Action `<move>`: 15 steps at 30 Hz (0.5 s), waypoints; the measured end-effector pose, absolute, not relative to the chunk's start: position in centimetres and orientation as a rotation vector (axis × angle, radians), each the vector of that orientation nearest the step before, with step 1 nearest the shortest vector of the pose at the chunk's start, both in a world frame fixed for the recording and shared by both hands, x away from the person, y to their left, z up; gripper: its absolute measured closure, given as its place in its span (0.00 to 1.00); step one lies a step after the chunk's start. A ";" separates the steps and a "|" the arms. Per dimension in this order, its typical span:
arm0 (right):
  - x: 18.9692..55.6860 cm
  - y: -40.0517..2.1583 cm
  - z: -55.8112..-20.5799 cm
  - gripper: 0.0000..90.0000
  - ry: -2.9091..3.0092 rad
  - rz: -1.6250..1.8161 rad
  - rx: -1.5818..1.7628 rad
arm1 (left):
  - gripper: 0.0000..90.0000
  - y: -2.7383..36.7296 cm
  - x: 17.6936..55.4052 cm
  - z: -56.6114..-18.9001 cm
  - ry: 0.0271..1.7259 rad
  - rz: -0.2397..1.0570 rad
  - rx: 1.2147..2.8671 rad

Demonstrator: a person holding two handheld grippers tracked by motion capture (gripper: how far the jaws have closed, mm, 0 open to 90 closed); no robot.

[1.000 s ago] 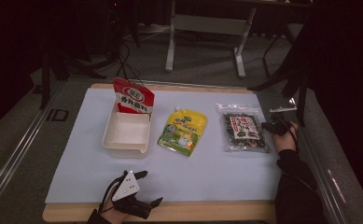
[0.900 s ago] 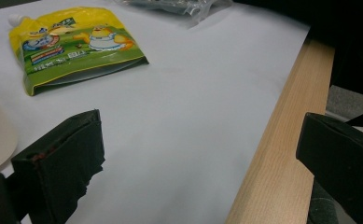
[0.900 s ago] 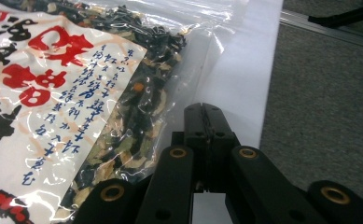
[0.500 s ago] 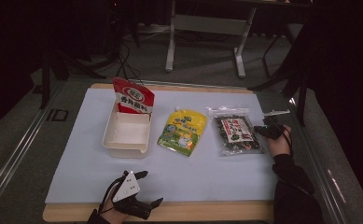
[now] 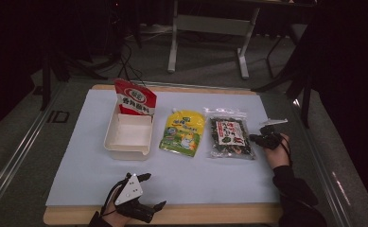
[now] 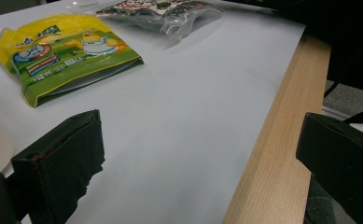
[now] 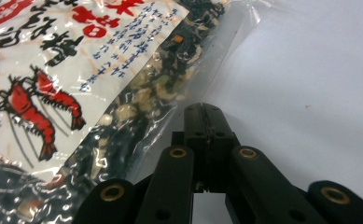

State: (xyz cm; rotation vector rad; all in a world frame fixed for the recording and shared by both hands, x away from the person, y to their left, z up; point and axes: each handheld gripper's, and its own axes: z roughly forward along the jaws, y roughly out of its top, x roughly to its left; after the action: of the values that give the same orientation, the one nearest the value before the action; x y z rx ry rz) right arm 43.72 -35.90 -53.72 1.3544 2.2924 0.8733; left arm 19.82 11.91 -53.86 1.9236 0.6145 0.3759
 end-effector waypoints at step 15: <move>43.8 -34.6 -51.9 1.00 2.286 0.958 1.301 | 0.02 11.9 19.8 -53.9 0.615 0.371 1.926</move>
State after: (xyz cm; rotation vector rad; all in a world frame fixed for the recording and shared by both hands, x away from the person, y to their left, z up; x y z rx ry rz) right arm 43.82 -34.63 -51.86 1.3007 2.2865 0.9580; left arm 19.82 11.87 -53.93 1.9260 0.6147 0.3708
